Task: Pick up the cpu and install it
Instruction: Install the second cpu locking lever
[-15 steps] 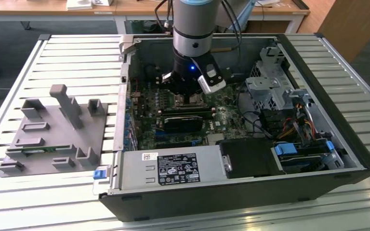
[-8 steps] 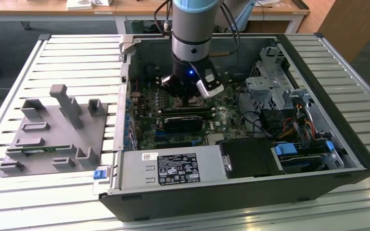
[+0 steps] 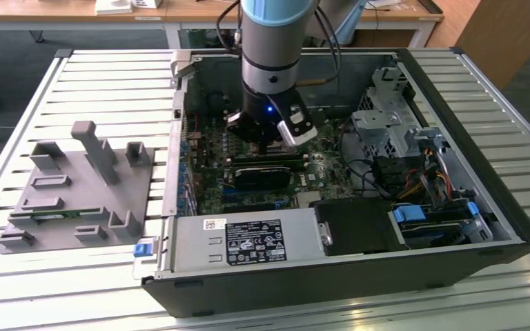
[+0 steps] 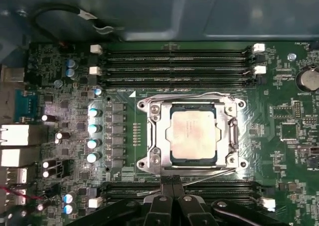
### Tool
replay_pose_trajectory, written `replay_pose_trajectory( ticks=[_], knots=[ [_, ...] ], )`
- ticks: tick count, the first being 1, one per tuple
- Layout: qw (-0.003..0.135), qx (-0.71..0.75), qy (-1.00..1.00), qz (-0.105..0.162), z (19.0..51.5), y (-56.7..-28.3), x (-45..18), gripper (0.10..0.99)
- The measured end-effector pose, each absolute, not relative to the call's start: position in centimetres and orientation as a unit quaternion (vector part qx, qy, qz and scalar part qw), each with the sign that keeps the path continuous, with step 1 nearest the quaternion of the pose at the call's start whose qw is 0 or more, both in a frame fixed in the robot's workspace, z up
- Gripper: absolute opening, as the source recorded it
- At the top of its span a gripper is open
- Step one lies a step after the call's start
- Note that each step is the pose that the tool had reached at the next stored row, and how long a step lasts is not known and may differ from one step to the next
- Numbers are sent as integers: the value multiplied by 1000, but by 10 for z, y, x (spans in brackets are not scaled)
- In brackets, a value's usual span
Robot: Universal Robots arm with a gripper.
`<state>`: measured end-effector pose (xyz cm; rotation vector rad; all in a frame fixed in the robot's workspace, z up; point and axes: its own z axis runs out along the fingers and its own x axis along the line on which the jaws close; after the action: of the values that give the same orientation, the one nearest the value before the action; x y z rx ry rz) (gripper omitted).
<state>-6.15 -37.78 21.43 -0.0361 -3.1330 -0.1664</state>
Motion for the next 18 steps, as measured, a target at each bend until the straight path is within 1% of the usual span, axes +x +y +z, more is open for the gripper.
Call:
replay_pose_trajectory(
  ticks=[7,18],
  knots=[
    [2,-11,-998,-61,213,-385,-67,106],
    [2,-11,-996,-90,207,-387,-71,106]
  ],
)
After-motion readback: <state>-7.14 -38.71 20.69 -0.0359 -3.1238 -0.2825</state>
